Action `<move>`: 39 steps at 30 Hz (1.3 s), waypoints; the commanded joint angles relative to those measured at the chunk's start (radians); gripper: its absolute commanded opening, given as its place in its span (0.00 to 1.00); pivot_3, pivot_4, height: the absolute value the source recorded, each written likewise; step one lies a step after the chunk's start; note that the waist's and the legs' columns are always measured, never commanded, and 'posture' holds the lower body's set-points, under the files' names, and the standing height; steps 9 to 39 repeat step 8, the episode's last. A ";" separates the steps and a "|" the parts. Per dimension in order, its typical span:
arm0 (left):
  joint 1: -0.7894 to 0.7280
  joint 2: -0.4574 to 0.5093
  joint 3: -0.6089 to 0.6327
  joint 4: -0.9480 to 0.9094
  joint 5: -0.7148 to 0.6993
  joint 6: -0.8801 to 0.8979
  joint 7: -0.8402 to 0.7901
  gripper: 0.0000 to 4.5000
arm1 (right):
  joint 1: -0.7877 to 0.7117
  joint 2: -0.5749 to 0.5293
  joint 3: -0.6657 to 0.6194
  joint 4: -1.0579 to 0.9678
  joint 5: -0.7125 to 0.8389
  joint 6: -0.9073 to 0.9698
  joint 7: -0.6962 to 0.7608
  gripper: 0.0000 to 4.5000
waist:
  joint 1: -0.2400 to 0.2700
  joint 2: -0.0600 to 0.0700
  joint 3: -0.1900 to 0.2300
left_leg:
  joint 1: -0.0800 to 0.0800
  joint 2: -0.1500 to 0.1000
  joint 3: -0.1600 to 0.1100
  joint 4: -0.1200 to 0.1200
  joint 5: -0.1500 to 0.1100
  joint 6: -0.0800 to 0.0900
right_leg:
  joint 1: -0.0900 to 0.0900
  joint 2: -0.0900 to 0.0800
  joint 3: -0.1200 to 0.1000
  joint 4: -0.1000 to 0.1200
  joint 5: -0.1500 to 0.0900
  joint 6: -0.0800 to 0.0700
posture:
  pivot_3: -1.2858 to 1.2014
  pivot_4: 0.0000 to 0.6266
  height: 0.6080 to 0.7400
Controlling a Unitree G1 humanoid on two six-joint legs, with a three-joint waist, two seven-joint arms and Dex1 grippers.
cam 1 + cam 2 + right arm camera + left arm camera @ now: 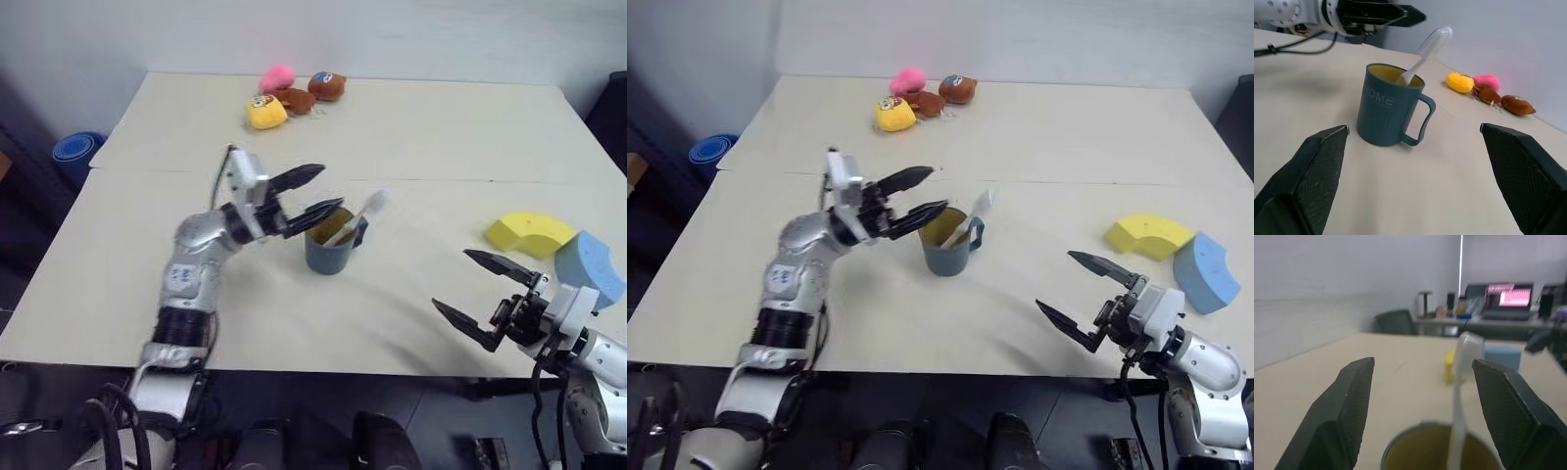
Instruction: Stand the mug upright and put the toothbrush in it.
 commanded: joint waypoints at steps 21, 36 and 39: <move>0.497 0.401 0.224 -0.036 0.083 -0.172 -0.146 0.75 | -0.167 -0.085 0.037 0.279 0.007 -0.005 0.286 1.00 | 0.008 0.001 0.001 | -0.002 0.000 -0.001 0.001 0.000 0.000 | 0.000 -0.001 -0.001 -0.002 0.000 0.000 | 0.52 0.24 1.00; 0.497 0.401 0.224 -0.036 0.083 -0.172 -0.146 0.75 | -0.167 -0.085 0.037 0.279 0.007 -0.005 0.286 1.00 | 0.008 0.001 0.001 | -0.002 0.000 -0.001 0.001 0.000 0.000 | 0.000 -0.001 -0.001 -0.002 0.000 0.000 | 0.52 0.24 1.00; 0.497 0.401 0.224 -0.036 0.083 -0.172 -0.146 0.75 | -0.167 -0.085 0.037 0.279 0.007 -0.005 0.286 1.00 | 0.008 0.001 0.001 | -0.002 0.000 -0.001 0.001 0.000 0.000 | 0.000 -0.001 -0.001 -0.002 0.000 0.000 | 0.52 0.24 1.00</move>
